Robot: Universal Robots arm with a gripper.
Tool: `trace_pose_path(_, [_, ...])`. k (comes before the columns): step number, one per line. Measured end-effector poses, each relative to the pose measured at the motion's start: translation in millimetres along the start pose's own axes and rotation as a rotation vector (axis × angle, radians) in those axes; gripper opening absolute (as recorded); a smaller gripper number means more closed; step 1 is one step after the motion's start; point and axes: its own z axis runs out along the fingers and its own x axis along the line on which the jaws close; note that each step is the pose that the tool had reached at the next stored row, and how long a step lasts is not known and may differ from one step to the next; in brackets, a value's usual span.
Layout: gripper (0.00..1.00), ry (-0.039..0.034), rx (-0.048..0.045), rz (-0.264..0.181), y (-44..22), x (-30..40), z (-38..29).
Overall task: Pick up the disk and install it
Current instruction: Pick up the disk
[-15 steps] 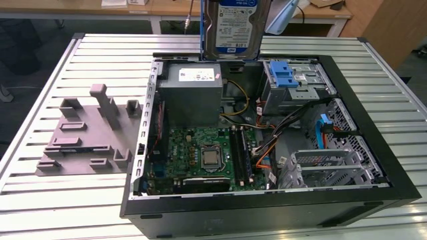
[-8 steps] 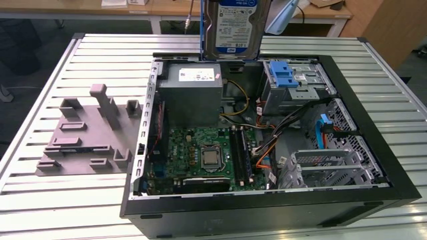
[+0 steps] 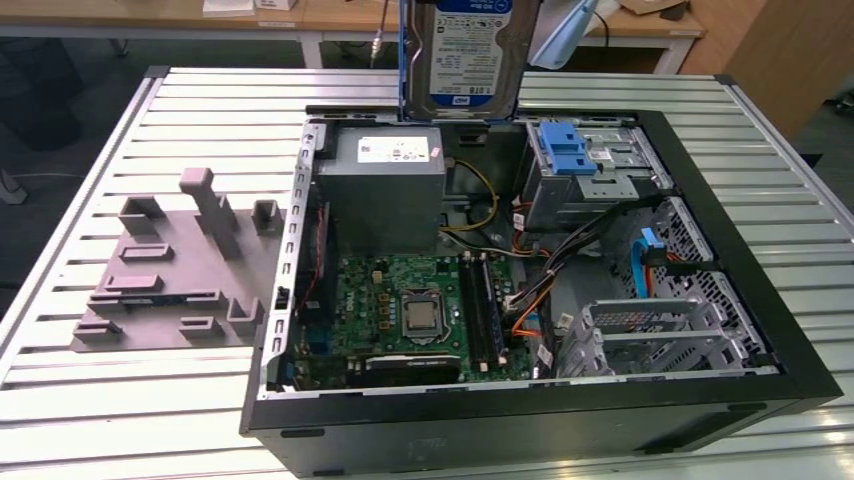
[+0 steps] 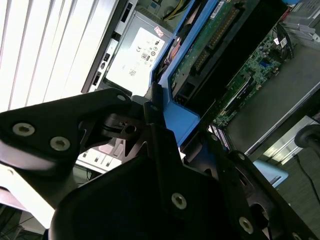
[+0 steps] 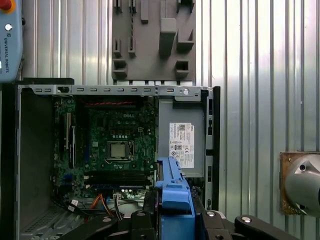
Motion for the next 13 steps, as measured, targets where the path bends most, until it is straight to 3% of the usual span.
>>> trace_pose_path(13, [0.36,0.0,0.0,0.0,0.5,0.0,0.0])
